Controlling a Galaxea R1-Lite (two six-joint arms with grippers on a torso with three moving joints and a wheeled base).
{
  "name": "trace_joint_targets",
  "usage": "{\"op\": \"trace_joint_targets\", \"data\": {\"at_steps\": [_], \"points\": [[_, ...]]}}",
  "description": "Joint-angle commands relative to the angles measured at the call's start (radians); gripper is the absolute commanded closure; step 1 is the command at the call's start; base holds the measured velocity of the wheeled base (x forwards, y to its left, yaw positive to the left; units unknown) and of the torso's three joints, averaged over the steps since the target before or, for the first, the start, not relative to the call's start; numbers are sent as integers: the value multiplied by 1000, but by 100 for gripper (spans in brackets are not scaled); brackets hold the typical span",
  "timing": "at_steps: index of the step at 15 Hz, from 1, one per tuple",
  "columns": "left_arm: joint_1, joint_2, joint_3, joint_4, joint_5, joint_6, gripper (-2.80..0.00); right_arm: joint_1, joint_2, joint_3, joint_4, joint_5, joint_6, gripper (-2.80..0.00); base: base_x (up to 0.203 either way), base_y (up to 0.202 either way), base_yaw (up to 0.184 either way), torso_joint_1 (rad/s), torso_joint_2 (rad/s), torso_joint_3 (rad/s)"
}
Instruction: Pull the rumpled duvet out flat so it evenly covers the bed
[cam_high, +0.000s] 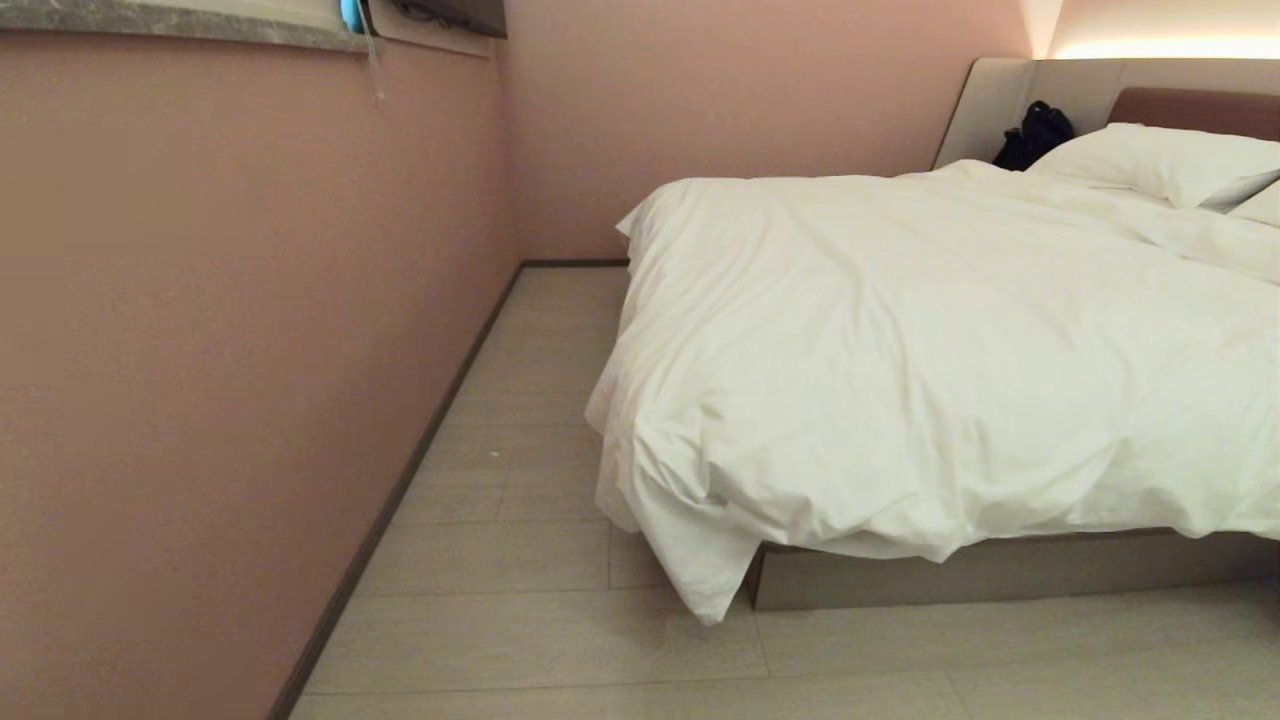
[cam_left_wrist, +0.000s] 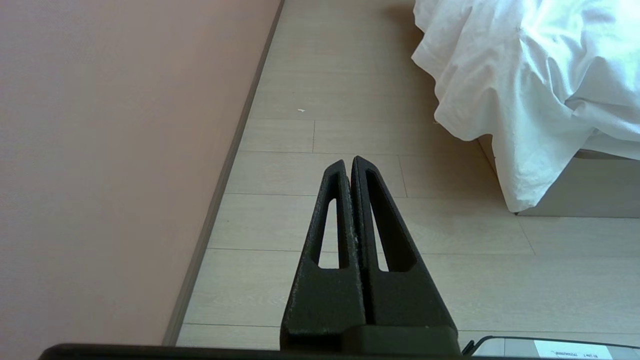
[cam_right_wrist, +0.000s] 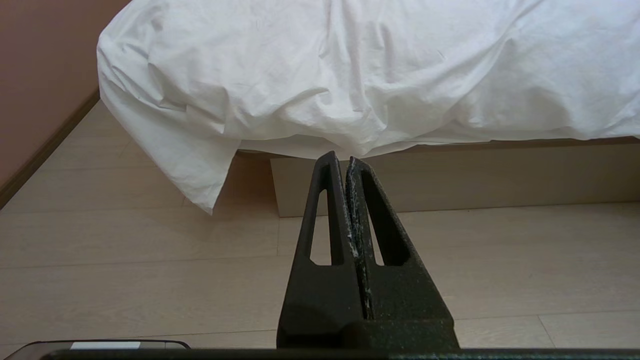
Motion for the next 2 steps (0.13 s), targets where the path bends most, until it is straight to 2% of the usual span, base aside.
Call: {"op": "trace_joint_targets", "data": {"at_steps": [1,2], "points": [[0,0,0,0,0,-1,0,0,0,0,-1,0,0,0,0,0,0,0,0,0],[0,0,0,0,0,-1,0,0,0,0,-1,-1,0,0,0,0,0,0,0,0]]}}
